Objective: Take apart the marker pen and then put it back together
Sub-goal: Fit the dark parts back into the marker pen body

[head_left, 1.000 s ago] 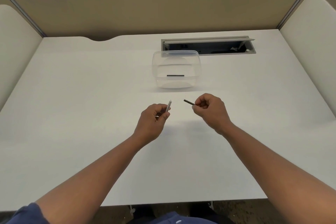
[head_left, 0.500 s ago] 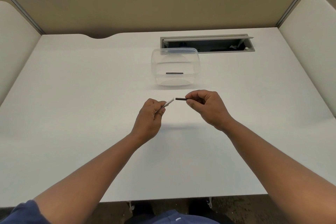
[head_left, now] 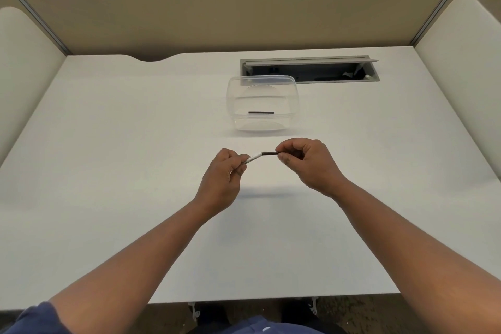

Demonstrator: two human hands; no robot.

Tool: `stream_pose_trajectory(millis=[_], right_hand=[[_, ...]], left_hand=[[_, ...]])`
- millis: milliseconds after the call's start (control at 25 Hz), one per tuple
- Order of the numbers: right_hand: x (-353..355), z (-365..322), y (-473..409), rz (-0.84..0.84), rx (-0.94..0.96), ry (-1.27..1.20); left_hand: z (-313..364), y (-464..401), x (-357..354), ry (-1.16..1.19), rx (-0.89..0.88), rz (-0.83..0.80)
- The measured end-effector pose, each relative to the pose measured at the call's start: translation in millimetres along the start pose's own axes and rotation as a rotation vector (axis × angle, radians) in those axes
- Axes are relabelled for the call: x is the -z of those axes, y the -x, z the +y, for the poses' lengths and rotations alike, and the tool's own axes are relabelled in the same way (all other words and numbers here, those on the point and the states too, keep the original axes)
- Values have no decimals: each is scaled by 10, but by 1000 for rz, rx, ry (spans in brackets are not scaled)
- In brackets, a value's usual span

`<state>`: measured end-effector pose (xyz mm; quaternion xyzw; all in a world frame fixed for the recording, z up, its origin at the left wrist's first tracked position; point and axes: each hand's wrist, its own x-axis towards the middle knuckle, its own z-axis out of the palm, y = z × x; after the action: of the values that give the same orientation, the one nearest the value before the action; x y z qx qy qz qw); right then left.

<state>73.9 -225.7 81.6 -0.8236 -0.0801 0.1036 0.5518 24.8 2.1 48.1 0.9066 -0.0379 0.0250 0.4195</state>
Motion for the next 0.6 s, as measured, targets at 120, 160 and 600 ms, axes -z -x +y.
stream_pose_trajectory(millis=[120,160,600], right_hand=[[-20,2,20,25,38,100],[-27,4,27,28,50,133],[-32,42,36,16,-55,13]], left_hand=[[-9,4,19,-54,-24,-11],[-10,3,25,-79,-29,-20],[-1,-2,36,-89,-27,-54]])
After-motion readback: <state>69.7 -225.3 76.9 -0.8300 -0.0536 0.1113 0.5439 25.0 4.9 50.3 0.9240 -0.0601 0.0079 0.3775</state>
